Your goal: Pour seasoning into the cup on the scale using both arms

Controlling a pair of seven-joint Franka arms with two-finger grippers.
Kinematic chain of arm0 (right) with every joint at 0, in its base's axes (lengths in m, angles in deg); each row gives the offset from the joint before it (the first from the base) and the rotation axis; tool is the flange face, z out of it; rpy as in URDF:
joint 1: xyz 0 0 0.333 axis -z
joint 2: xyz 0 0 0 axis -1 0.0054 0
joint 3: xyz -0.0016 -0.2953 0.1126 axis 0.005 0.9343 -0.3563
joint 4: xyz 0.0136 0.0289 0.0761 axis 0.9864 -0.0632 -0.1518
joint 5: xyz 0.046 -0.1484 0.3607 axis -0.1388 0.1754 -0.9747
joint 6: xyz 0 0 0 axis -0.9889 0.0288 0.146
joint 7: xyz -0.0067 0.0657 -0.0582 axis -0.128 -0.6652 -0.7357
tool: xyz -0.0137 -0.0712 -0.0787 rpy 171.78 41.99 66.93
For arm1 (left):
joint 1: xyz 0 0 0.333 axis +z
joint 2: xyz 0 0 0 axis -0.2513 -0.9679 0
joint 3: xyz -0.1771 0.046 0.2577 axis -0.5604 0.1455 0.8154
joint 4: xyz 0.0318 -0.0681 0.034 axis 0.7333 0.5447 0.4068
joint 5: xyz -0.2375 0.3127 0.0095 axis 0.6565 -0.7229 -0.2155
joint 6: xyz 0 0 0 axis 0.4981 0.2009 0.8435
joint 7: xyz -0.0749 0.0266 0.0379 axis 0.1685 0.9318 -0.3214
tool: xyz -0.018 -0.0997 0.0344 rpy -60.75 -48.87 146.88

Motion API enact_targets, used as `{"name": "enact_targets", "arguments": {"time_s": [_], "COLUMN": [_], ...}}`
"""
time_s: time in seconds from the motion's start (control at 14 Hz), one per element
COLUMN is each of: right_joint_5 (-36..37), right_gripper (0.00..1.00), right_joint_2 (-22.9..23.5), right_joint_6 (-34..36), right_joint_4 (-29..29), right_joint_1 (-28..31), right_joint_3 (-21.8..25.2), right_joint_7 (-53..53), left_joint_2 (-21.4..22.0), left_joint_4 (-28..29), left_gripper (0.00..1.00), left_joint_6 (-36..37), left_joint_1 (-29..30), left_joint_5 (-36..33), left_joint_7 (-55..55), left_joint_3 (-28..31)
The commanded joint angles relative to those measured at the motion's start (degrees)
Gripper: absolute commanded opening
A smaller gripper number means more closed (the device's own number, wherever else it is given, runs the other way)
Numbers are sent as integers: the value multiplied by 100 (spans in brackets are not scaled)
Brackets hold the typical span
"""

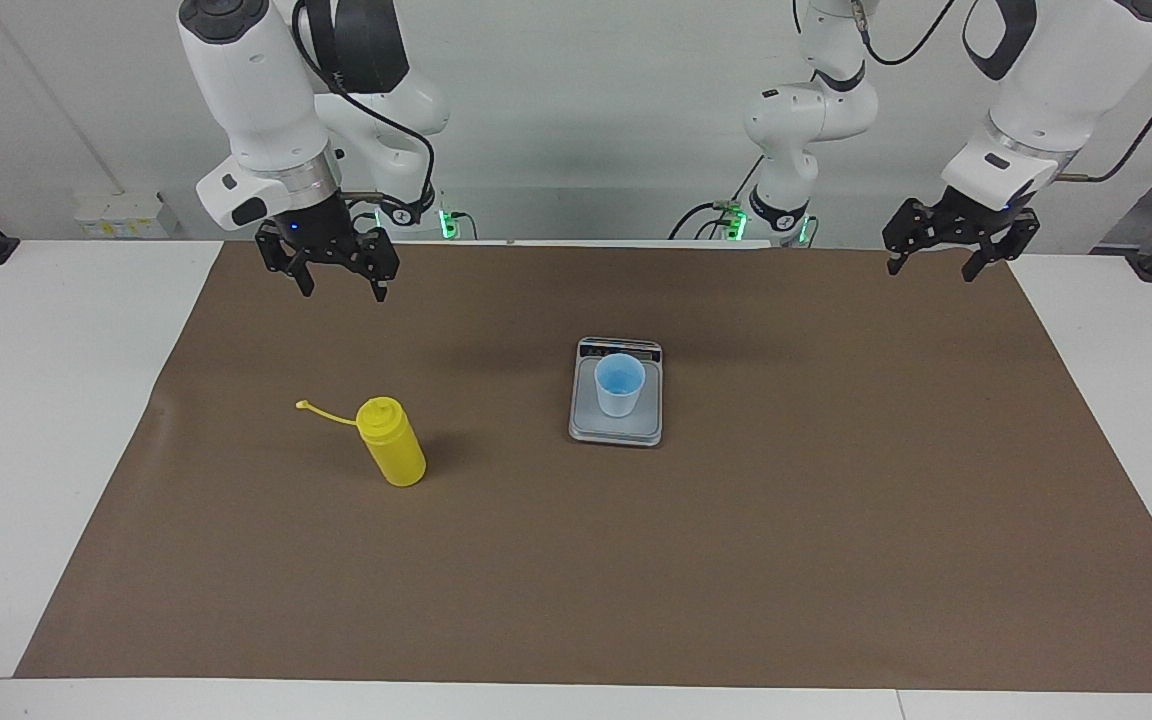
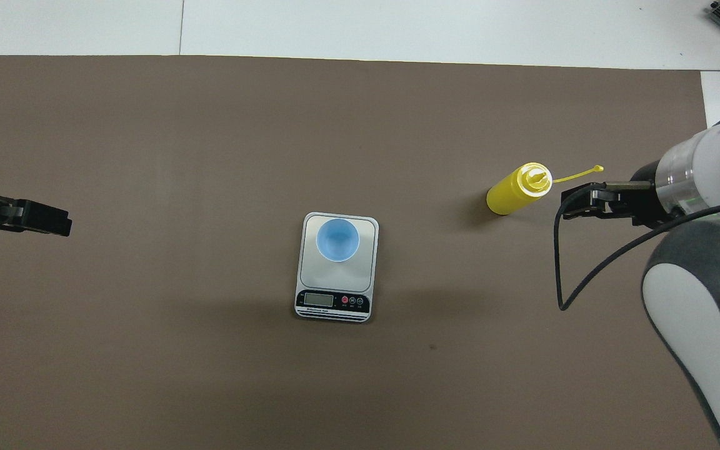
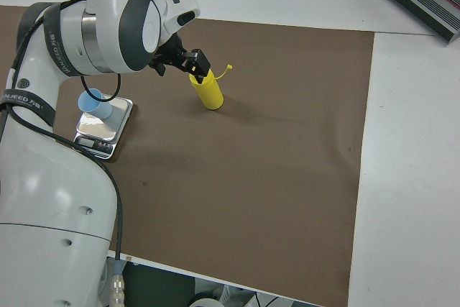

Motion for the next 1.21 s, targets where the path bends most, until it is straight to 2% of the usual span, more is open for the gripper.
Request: {"name": "enact_targets", "arguments": {"time_s": [0.0,0.36,0.85,1.14], "right_joint_5": [-124,-124,-124,-124], "right_gripper": [100,100,100,100], "right_joint_2": [-134,-178,-195,-195], "right_joint_6": [-17,-44,-53,-44], "right_joint_4": [-160,-230,-274,-274], "right_joint_1": [28,36,63,98], "right_joint_3": [-19,-19,-19,-19], "right_joint_7": [-64,-55,-722,-758], "left_joint_2": [139,147,156,156], "left_joint_4": [171,198,189,180], "left_gripper": [100,100,100,100], "left_joint_6": [-113,-96,-43,-61], "left_joint_1": [-27,-71,-97,-71], "left_joint_5": [78,69,69,69], "left_joint_7": [66,180,162,162], "left_joint_3": [49,49,32,32]}}
